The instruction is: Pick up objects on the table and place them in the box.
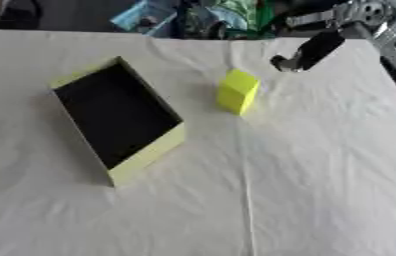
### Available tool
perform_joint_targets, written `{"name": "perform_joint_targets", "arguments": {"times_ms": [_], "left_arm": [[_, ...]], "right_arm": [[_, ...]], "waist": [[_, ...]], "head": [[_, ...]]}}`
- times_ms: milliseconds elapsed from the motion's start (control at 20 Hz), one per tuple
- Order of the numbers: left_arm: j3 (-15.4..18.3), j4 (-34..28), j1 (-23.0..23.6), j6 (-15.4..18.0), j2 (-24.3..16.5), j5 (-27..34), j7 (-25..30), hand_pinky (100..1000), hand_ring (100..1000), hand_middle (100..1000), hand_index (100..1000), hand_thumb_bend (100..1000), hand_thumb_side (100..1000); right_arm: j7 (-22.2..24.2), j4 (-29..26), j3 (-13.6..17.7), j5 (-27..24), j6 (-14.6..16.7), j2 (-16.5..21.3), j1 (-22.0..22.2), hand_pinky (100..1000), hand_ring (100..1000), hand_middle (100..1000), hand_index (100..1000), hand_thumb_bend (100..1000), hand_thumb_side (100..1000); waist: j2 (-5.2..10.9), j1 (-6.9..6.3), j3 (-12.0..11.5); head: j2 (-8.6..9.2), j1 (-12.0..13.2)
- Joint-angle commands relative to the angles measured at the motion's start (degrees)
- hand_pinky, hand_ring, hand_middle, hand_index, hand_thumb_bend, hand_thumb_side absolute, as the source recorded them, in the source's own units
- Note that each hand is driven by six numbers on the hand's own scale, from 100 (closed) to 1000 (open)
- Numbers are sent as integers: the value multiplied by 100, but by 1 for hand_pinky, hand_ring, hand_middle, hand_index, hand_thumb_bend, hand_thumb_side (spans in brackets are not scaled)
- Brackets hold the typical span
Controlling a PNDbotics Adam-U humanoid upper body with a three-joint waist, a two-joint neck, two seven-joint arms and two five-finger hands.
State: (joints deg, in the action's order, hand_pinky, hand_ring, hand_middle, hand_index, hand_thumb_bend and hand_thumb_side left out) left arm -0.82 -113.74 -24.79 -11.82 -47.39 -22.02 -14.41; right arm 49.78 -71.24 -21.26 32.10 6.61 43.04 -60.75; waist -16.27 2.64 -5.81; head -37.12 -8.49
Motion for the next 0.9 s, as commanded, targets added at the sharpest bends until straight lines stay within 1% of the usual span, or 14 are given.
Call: {"name": "perform_joint_targets", "arguments": {"times_ms": [50, 100, 150, 200, 250, 300, 350, 400, 450, 500, 550, 750, 900], "left_arm": [[36, -85, -76, 22, -124, 17, 3, 659, 738, 746, 881, 100, 480], [36, -85, -76, 22, -123, 19, 2, 659, 738, 746, 881, 100, 480], [35, -85, -76, 23, -123, 21, 3, 659, 738, 746, 881, 100, 479], [34, -85, -76, 23, -122, 22, 4, 659, 738, 746, 881, 100, 480], [35, -85, -76, 23, -121, 23, 4, 658, 737, 745, 881, 100, 480], [35, -85, -77, 23, -119, 25, 4, 658, 737, 745, 881, 100, 480], [35, -85, -77, 21, -118, 26, 5, 657, 736, 745, 881, 100, 479], [35, -85, -78, 19, -117, 27, 6, 657, 736, 745, 881, 100, 480], [35, -85, -78, 17, -116, 26, 6, 657, 736, 745, 881, 100, 480], [36, -85, -79, 17, -114, 27, 5, 656, 735, 745, 881, 100, 480], [36, -85, -79, 17, -112, 29, 5, 656, 735, 744, 881, 100, 479], [37, -85, -78, 14, -108, 34, 8, 655, 733, 743, 880, 100, 479], [40, -85, -71, 12, -108, 36, 5, 654, 732, 742, 880, 100, 477]], "right_arm": [[6, -74, 41, -68, 33, 121, -87, 943, 971, 976, 1000, 100, 378], [-3, -77, 44, -68, 27, 122, -83, 943, 972, 977, 1000, 100, 385], [-6, -74, 45, -70, 20, 121, -79, 943, 972, 979, 1000, 100, 447], [-8, -65, 50, -78, 10, 118, -78, 943, 972, 979, 1000, 100, 456], [-15, -56, 57, -83, -3, 114, -80, 943, 972, 979, 1000, 100, 520], [-32, -46, 66, -83, -23, 110, -83, 942, 972, 979, 1000, 100, 539], [-48, -35, 69, -83, -41, 104, -84, 943, 973, 979, 1000, 100, 586], [-59, -26, 70, -84, -55, 99, -83, 943, 973, 979, 1000, 100, 603], [-71, -23, 72, -90, -67, 94, -81, 942, 973, 979, 1000, 100, 648], [-84, -25, 73, -101, -78, 90, -73, 942, 973, 980, 1000, 100, 659], [-98, -32, 74, -115, -90, 88, -62, 940, 973, 980, 1000, 100, 690], [-127, -114, 56, -127, -97, 107, 2, 945, 975, 983, 1000, 100, 709], [-175, -191, 42, -109, -104, 135, 61, 939, 973, 980, 1000, 100, 761]], "waist": [[23, -1, -12], [21, 0, -15], [18, 1, -18], [17, 1, -19], [16, 1, -20], [15, 2, -20], [14, 2, -21], [13, 2, -23], [13, 2, -25], [12, 2, -28], [10, 2, -31], [1, 1, -49], [-9, 5, -62]], "head": [[55, 4], [53, 5], [49, 4], [45, 3], [42, 2], [40, 1], [38, 2], [37, 3], [35, 4], [32, 8], [32, 15], [50, 61], [67, 111]]}}
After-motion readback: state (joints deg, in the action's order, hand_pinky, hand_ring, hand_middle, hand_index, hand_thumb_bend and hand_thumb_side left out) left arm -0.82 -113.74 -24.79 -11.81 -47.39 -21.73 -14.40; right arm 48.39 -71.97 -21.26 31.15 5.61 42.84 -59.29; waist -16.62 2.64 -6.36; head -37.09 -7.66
